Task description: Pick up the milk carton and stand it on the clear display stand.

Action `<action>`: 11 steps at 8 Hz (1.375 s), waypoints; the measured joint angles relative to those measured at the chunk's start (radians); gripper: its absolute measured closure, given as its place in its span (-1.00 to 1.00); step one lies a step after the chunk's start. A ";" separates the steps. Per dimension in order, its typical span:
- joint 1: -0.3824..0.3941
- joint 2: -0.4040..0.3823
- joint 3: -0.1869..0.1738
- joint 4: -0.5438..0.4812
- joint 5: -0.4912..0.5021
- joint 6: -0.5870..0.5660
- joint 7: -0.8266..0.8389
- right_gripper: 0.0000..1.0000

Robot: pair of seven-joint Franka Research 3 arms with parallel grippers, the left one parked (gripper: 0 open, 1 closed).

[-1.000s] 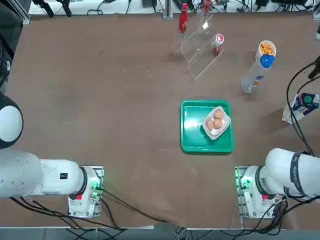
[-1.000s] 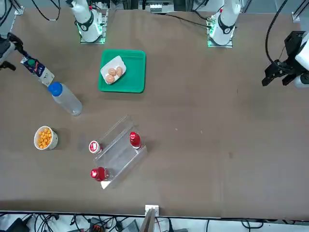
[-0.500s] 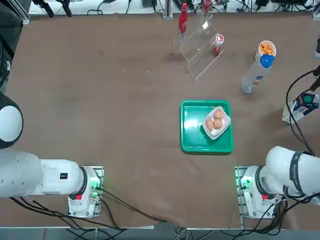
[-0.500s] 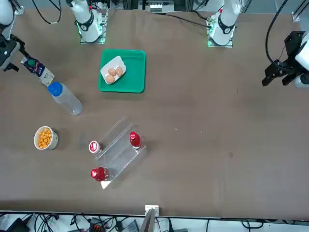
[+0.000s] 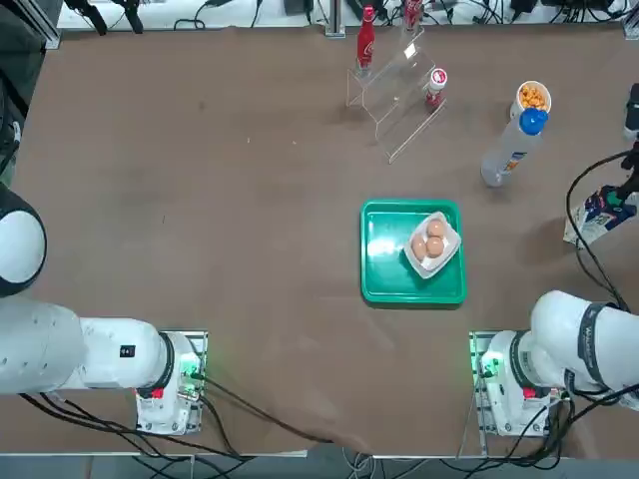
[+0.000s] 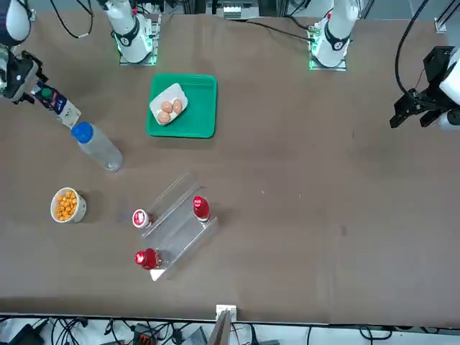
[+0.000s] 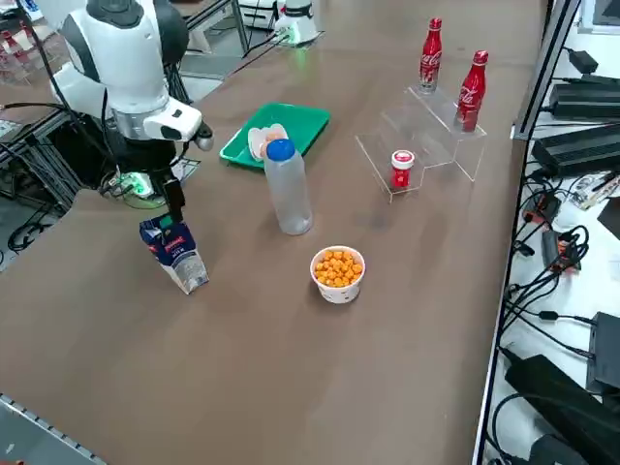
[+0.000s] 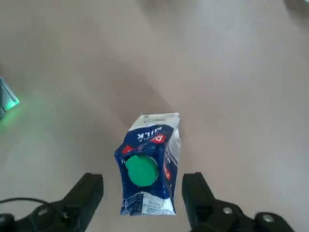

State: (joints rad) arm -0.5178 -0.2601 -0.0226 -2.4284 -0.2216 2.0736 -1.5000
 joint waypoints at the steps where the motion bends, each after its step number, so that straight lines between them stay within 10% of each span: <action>1: -0.002 -0.008 -0.005 -0.026 -0.002 0.028 -0.030 -1.00; 11: -0.019 -0.008 -0.037 -0.131 -0.038 0.188 -0.122 -1.00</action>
State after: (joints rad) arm -0.5370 -0.2685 -0.0601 -2.5597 -0.2597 2.2613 -1.6215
